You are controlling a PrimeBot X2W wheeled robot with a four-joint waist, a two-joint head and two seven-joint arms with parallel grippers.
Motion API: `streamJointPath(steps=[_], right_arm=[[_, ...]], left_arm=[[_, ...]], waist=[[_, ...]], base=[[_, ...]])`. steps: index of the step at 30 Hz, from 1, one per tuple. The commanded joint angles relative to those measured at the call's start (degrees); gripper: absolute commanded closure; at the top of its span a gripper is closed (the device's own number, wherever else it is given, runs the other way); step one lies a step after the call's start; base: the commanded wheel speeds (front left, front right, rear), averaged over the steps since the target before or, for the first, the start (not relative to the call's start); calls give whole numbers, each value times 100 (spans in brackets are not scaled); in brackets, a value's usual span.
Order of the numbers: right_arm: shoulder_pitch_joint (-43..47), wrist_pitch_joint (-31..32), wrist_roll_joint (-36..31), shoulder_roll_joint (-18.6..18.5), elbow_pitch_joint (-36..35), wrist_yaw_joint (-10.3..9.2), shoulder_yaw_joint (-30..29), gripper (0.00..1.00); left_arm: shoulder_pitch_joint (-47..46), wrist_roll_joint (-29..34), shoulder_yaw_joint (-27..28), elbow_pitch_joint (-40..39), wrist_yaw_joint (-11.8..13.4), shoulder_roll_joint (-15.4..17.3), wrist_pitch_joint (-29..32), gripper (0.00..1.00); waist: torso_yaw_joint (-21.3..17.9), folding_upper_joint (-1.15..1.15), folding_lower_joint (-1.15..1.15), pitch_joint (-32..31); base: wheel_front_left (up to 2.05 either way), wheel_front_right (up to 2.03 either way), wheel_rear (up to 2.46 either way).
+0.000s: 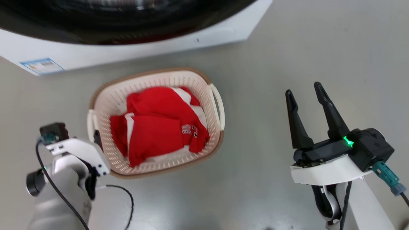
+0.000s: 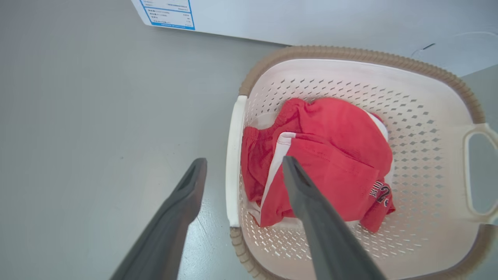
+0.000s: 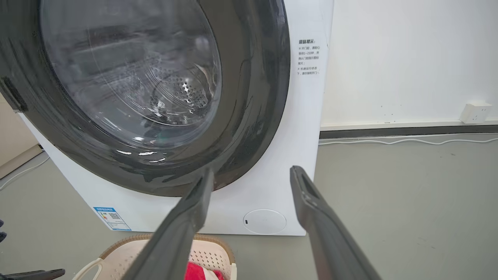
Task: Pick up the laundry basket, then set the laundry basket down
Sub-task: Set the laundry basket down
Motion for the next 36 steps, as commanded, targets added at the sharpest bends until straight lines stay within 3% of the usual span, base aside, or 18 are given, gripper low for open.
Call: streamJointPath(steps=[1, 10, 14, 27, 36], right_arm=[[168, -52, -52, -57, -79, 34, 68, 0], [527, -52, -105, -286, 67, 34, -172, 0], [718, -52, -132, -377, 123, 34, -286, 0], [1279, -52, -147, -487, 178, 34, -494, 0], [1696, -52, -121, -480, 276, 34, -551, 0]], left_arm=[[204, -47, 121, -58, -53, 117, -102, 0], [776, -44, 121, -723, -227, -70, -358, 0], [1302, 75, 155, -1426, -197, -87, -362, 0], [3233, 358, 770, -4533, -450, -269, -364, 0], [4357, 466, 1261, -5778, -518, -451, -364, 0]], waist=[[143, 0, 0, -308], [550, 0, 0, -1296], [709, 0, 0, -1713], [1005, 0, 0, -2648], [1033, 0, 0, -3076]], base=[[0, 0, 0], [0, 0, 0], [0, 0, 0], [0, 0, 0], [0, 0, 0]])
